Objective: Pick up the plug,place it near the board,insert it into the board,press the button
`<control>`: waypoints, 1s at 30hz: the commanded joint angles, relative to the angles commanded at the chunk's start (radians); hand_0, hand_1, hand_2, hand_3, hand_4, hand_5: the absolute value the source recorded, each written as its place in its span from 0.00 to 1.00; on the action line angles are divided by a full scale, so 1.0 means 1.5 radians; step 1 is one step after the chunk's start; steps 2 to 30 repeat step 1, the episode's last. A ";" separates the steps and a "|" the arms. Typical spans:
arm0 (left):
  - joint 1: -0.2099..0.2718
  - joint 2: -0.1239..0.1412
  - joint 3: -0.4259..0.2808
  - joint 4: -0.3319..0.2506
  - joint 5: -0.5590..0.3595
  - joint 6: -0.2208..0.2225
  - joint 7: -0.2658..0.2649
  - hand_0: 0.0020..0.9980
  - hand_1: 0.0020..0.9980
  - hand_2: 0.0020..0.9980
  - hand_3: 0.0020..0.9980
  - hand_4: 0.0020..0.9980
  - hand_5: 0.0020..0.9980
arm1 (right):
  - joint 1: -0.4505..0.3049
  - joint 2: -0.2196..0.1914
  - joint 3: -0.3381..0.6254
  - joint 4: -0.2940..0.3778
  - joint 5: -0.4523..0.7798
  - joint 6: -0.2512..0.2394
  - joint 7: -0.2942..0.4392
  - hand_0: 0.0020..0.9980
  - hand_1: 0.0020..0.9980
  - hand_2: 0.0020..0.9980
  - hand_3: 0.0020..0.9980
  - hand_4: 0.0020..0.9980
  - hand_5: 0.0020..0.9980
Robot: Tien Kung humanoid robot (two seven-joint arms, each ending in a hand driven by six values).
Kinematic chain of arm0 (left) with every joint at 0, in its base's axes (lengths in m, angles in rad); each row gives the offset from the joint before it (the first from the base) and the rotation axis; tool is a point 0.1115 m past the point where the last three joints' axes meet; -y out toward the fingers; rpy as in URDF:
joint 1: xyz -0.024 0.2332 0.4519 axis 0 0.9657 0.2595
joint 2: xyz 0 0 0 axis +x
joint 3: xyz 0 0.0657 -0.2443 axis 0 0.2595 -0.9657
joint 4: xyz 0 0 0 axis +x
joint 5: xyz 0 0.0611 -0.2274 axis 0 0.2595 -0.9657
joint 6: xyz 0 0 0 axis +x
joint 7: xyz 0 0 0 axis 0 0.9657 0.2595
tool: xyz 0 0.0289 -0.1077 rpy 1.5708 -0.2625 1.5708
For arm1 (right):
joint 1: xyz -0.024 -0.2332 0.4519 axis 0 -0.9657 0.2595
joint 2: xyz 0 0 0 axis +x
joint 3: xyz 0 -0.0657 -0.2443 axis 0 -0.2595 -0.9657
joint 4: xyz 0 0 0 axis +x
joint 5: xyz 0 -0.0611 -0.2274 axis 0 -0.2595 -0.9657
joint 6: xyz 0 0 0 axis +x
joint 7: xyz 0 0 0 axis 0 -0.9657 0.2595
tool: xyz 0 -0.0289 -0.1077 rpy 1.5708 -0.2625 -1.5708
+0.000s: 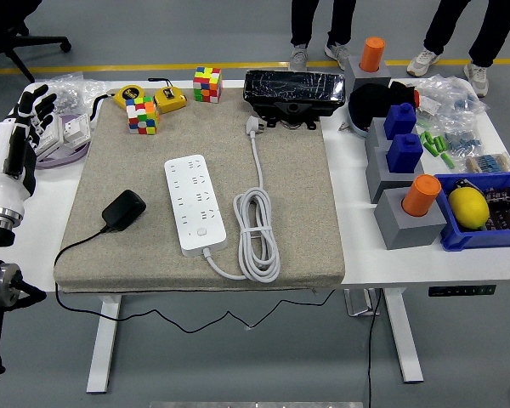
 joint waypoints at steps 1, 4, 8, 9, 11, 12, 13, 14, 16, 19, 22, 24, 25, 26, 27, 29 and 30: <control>0.001 -0.001 0.001 0.000 -0.001 -0.002 0.002 0.82 0.81 0.78 0.78 1.00 1.00 | 0.000 0.001 0.003 0.000 -0.002 0.000 0.002 0.83 0.77 0.73 0.76 1.00 1.00; 0.001 -0.001 0.001 0.000 -0.001 -0.002 0.002 0.82 0.81 0.78 0.78 1.00 1.00 | 0.000 0.001 0.003 0.000 -0.002 0.000 0.002 0.83 0.77 0.73 0.76 1.00 1.00; 0.001 -0.001 0.001 0.000 -0.001 -0.002 0.002 0.82 0.81 0.78 0.78 1.00 1.00 | 0.000 0.001 0.003 0.000 -0.002 0.000 0.002 0.83 0.77 0.73 0.76 1.00 1.00; 0.001 -0.001 0.001 0.000 -0.001 -0.002 0.002 0.82 0.81 0.78 0.78 1.00 1.00 | 0.000 0.001 0.003 0.000 -0.002 0.000 0.002 0.83 0.77 0.73 0.76 1.00 1.00; 0.001 -0.001 0.001 0.000 -0.001 -0.002 0.002 0.82 0.81 0.78 0.78 1.00 1.00 | 0.000 0.001 0.003 0.000 -0.002 0.000 0.002 0.83 0.77 0.73 0.76 1.00 1.00; 0.001 -0.001 0.001 0.000 -0.001 -0.002 0.002 0.82 0.81 0.78 0.78 1.00 1.00 | 0.000 0.001 0.003 0.000 -0.002 0.000 0.002 0.83 0.77 0.73 0.76 1.00 1.00; 0.001 -0.001 0.001 0.000 -0.001 -0.002 0.002 0.82 0.81 0.78 0.78 1.00 1.00 | 0.000 0.001 0.003 0.000 -0.002 0.000 0.002 0.83 0.77 0.73 0.76 1.00 1.00; 0.001 -0.001 0.001 0.000 -0.001 -0.002 0.002 0.82 0.81 0.78 0.78 1.00 1.00 | 0.000 0.001 0.003 0.000 -0.002 0.000 0.002 0.83 0.77 0.73 0.76 1.00 1.00; 0.001 -0.001 0.001 0.000 -0.001 -0.002 0.002 0.82 0.81 0.78 0.78 1.00 1.00 | 0.000 0.001 0.003 0.000 -0.002 0.000 0.002 0.83 0.77 0.73 0.76 1.00 1.00; 0.001 -0.001 0.001 0.000 -0.001 -0.002 0.002 0.82 0.81 0.78 0.78 1.00 1.00 | 0.000 0.001 0.003 0.000 -0.002 0.000 0.002 0.83 0.77 0.73 0.76 1.00 1.00; 0.001 -0.001 0.001 0.000 -0.001 -0.002 0.002 0.82 0.81 0.78 0.78 1.00 1.00 | 0.000 0.001 0.003 0.000 -0.002 0.000 0.002 0.83 0.77 0.73 0.76 1.00 1.00; 0.001 -0.001 0.001 0.000 -0.001 -0.002 0.002 0.82 0.81 0.78 0.78 1.00 1.00 | 0.000 0.001 0.003 0.000 -0.002 0.000 0.002 0.83 0.77 0.73 0.76 1.00 1.00; 0.001 -0.001 0.001 0.000 -0.001 -0.002 0.002 0.82 0.81 0.78 0.78 1.00 1.00 | 0.000 0.001 0.003 0.000 -0.002 0.000 0.002 0.83 0.77 0.73 0.76 1.00 1.00; 0.001 -0.001 0.001 0.000 -0.001 -0.002 0.002 0.82 0.81 0.78 0.78 1.00 1.00 | 0.000 0.001 0.003 0.000 -0.002 0.000 0.002 0.83 0.77 0.73 0.76 1.00 1.00; 0.001 -0.001 0.001 0.000 -0.001 -0.002 0.002 0.82 0.81 0.78 0.78 1.00 1.00 | 0.000 0.001 0.003 0.000 -0.002 0.000 0.002 0.83 0.77 0.73 0.76 1.00 1.00; 0.001 -0.001 0.001 0.000 -0.001 -0.002 0.002 0.82 0.81 0.78 0.78 1.00 1.00 | 0.000 0.001 0.003 0.000 -0.002 0.000 0.002 0.83 0.77 0.73 0.76 1.00 1.00; 0.001 -0.001 0.001 0.000 -0.001 -0.002 0.002 0.82 0.81 0.78 0.78 1.00 1.00 | 0.000 0.001 0.003 0.000 -0.002 0.000 0.002 0.83 0.77 0.73 0.76 1.00 1.00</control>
